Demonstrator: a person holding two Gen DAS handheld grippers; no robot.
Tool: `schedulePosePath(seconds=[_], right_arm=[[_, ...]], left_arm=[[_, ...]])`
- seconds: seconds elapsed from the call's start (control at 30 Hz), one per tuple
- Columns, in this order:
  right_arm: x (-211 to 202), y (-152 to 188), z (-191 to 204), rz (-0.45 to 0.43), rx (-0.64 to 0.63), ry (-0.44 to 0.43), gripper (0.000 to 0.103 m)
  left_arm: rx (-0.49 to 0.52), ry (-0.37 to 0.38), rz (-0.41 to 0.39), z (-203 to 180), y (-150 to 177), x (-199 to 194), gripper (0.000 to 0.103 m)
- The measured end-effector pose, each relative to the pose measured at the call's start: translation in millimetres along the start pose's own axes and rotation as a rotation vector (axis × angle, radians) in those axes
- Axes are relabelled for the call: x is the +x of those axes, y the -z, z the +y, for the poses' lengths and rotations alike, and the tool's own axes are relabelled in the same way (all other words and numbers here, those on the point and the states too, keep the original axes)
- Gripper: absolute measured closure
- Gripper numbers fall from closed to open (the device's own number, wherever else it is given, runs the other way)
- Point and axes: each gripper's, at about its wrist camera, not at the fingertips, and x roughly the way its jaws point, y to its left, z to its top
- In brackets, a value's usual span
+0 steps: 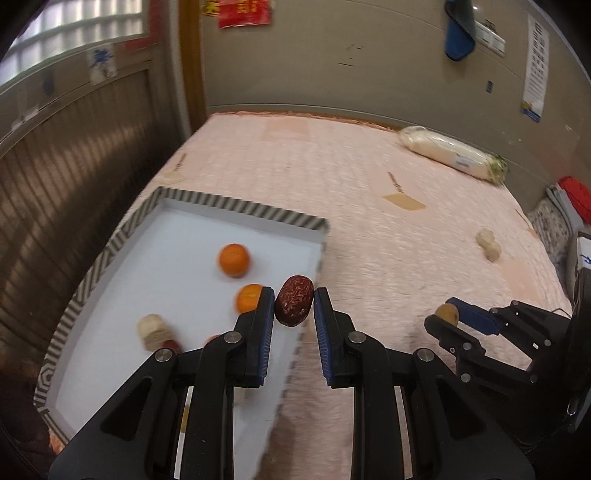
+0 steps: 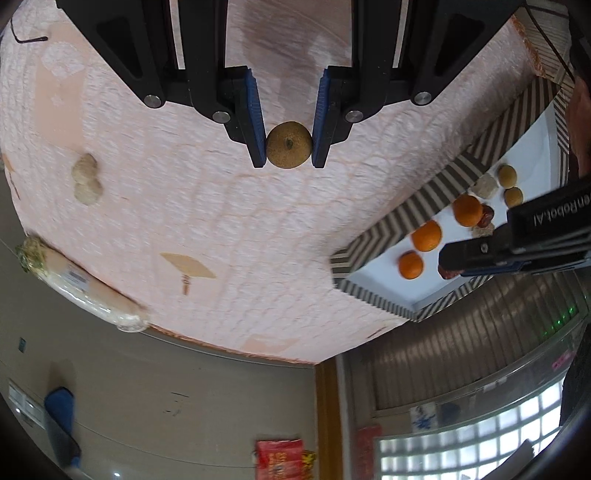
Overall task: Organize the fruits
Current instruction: 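Carry the date and brown fruit into the tray and open both tools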
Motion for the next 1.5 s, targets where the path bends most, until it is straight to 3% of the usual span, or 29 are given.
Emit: schedulePosePath(seconds=[0.93, 1.2, 1.5], right_arm=[[15.2, -40.5, 80.5, 0.001, -0.169, -0.052, 0.079], [21.7, -47.7, 102.1, -0.002, -0.201, -0.099, 0.079], [33.1, -49.8, 127.7, 0.012, -0.226, -0.228, 0.079]], left_arm=[[-0.132, -0.091, 0.018, 86.5, 9.9, 7.3, 0.082], [-0.153, -0.106, 0.022, 101.1, 12.2, 11.0, 0.082], [-0.179, -0.096, 0.048, 111.8, 13.3, 19.7, 0.082]])
